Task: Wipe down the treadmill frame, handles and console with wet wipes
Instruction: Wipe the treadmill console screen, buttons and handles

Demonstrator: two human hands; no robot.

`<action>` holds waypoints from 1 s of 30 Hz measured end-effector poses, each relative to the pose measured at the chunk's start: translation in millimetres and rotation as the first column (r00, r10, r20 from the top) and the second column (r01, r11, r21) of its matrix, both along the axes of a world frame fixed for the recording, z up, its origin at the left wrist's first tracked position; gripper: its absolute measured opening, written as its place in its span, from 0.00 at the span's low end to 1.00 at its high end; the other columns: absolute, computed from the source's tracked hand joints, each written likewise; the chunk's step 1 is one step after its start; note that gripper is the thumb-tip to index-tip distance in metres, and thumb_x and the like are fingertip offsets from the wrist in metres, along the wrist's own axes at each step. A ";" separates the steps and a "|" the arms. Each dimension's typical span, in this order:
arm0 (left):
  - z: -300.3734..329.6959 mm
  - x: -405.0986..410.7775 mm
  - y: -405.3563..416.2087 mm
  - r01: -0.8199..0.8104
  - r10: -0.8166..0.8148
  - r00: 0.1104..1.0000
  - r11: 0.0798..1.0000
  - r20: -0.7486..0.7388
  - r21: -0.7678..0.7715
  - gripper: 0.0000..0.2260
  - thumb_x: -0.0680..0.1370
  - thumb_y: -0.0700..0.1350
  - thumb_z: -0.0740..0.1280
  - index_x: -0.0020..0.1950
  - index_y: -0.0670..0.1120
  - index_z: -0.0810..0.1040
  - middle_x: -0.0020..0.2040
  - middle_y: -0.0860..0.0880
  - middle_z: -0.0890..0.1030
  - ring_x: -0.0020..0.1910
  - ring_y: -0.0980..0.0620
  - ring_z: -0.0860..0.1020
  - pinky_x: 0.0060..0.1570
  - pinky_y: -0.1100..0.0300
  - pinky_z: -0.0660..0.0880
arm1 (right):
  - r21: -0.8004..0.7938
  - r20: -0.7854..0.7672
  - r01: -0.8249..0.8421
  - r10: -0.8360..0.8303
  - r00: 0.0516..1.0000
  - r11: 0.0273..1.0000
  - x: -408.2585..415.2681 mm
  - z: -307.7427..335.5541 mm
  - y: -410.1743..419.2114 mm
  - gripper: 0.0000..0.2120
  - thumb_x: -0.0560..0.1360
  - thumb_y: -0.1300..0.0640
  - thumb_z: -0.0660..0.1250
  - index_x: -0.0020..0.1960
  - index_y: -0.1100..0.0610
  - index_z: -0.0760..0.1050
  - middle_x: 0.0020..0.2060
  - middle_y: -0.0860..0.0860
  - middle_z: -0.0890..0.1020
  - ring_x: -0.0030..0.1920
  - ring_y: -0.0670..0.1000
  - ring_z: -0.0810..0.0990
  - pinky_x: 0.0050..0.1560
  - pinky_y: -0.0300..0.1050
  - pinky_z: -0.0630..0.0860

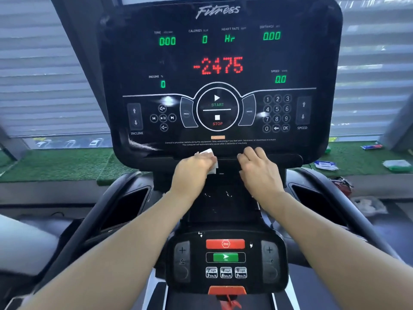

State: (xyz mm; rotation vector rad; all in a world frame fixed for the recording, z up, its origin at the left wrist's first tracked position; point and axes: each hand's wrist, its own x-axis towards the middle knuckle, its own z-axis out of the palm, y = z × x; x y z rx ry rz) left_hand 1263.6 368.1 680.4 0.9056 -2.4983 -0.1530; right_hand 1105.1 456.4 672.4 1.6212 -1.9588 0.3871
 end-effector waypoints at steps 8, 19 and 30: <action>-16.9 67.4 -32.7 0.006 -0.023 0.998 0.953 -0.050 -0.304 0.13 0.72 0.35 0.62 0.52 0.41 0.83 0.54 0.44 0.83 0.57 0.51 0.78 0.69 0.74 0.50 | 0.001 0.029 0.037 -0.037 0.999 0.999 1.2 -0.8 -0.8 0.18 0.53 0.66 0.81 0.39 0.59 0.78 0.39 0.51 0.75 0.40 0.54 0.75 0.21 0.36 0.58; -18.5 49.0 -28.6 0.041 -0.061 0.995 0.972 -0.077 -0.231 0.18 0.68 0.34 0.67 0.57 0.42 0.82 0.57 0.45 0.82 0.56 0.47 0.81 0.63 0.61 0.67 | 0.121 -0.117 -0.061 0.076 0.990 0.991 32.5 15.2 -13.1 0.23 0.55 0.57 0.81 0.49 0.58 0.82 0.41 0.50 0.79 0.42 0.51 0.79 0.22 0.38 0.67; -9.1 90.9 -37.4 -0.054 0.044 0.995 0.991 -0.087 -0.121 0.14 0.73 0.40 0.63 0.56 0.39 0.81 0.57 0.41 0.81 0.55 0.43 0.80 0.59 0.63 0.65 | 0.136 -0.176 -0.020 0.044 0.983 0.991 49.2 10.3 -30.7 0.20 0.47 0.63 0.81 0.37 0.59 0.80 0.33 0.50 0.76 0.34 0.52 0.76 0.23 0.36 0.49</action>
